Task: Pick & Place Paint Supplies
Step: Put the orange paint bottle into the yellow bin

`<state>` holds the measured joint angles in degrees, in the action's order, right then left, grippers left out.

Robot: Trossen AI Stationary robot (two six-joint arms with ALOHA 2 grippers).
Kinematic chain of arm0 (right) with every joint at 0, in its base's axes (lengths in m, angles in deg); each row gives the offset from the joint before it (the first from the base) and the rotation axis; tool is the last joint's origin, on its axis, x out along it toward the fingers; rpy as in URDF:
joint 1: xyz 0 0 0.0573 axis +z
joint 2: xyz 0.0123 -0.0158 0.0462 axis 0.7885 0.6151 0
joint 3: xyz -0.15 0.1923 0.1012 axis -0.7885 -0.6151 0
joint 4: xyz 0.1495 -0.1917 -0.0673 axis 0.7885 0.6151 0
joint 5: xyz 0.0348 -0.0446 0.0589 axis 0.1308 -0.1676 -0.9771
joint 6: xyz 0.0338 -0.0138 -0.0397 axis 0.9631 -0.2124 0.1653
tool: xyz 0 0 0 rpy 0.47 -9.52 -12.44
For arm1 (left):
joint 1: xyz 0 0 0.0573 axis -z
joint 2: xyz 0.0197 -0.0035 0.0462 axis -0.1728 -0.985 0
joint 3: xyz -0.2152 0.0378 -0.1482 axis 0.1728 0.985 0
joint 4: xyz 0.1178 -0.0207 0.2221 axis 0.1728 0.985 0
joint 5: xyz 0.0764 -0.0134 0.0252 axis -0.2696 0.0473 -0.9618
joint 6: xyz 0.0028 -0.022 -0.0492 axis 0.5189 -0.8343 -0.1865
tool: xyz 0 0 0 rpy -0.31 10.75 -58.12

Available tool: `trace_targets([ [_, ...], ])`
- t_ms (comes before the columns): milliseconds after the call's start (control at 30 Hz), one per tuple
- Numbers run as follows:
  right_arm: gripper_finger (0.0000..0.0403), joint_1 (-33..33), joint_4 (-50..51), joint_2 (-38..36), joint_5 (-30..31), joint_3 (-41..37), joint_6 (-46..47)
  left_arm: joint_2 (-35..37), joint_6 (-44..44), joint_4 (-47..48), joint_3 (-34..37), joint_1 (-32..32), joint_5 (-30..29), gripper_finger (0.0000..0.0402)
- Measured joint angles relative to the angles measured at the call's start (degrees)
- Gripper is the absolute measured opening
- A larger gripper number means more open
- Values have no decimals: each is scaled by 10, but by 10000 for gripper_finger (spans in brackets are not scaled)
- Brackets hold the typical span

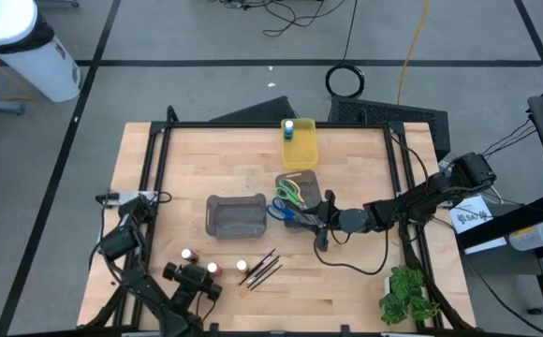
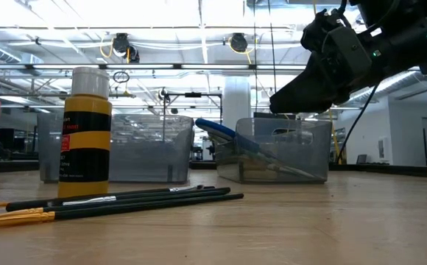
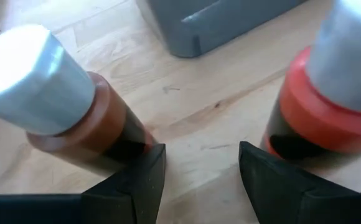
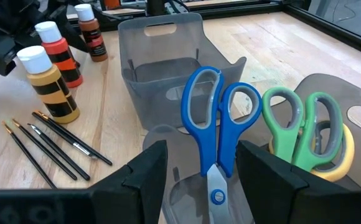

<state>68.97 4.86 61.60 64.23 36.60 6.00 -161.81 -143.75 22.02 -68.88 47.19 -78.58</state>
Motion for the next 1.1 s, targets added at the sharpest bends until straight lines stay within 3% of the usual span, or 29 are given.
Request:
trace_targets([
  [267,180,0,0,0,1,0,0,3,-3,-79,48,-8,9,196],
  [433,180,0,0,0,1,0,0,2,5,-84,41,-8,6,124],
  [633,180,0,-2,0,1,0,0,0,45,-28,-6,-8,37,14],
  [800,180,0,-4,0,1,0,0,4,47,42,-54,-5,36,11],
  [1000,180,0,-4,0,0,0,0,38,62,41,-64,-3,27,14],
  [1100,180,0,-4,0,0,0,0,52,50,22,-63,7,-23,19],
])
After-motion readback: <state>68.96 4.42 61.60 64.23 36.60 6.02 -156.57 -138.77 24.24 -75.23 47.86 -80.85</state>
